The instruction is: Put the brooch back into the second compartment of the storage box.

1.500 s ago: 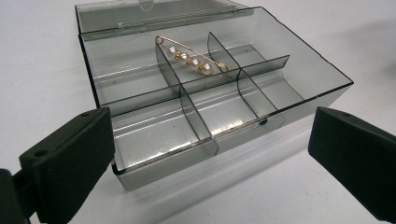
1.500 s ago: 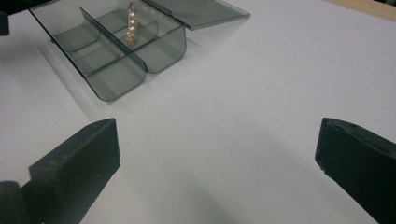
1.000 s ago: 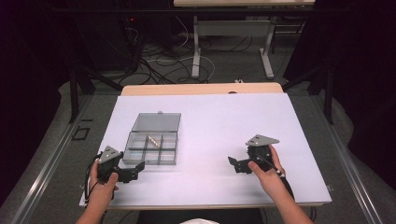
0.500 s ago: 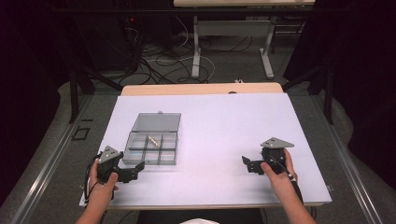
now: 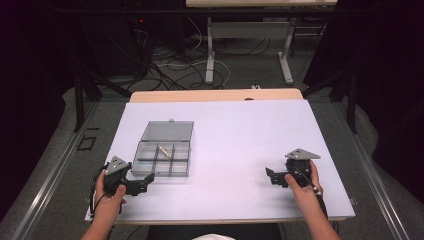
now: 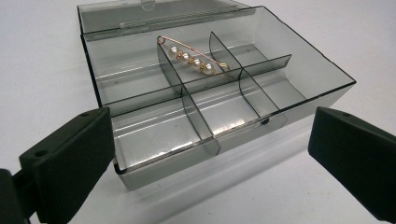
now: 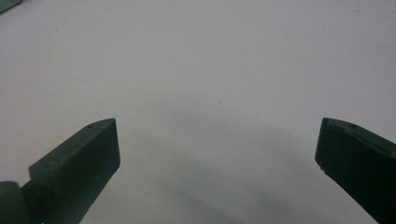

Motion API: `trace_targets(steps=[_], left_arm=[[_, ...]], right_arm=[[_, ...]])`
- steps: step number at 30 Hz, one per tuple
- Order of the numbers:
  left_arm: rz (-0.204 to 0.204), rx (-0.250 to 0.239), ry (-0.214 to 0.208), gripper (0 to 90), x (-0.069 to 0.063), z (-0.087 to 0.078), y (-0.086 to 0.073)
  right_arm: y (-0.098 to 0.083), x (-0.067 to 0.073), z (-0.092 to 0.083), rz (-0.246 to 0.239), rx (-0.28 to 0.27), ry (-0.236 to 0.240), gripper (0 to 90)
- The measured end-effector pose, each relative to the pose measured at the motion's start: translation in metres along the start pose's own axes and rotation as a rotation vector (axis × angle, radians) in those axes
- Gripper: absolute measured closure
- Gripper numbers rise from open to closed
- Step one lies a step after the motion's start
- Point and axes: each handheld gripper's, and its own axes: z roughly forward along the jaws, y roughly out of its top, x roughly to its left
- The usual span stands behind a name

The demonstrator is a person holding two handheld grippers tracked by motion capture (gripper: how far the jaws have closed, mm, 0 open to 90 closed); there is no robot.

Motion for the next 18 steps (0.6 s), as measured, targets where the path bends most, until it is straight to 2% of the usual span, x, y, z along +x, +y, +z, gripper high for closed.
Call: trace_targets(steps=[7,10,18], left_arm=[[0.000,-0.001,0.001,0.5,0.000,0.000,0.000],[0.000,-0.001,0.002,0.4,0.001,-0.001,0.000],[-0.004,0.002,0.001,0.5,0.001,0.000,0.000]], right_arm=[[-0.004,-0.008,0.005,0.017,0.009,-0.030,0.0],[-0.005,-0.010,0.005,0.041,0.011,-0.026,0.0],[-0.006,-0.012,0.006,0.055,0.019,-0.020,0.0]])
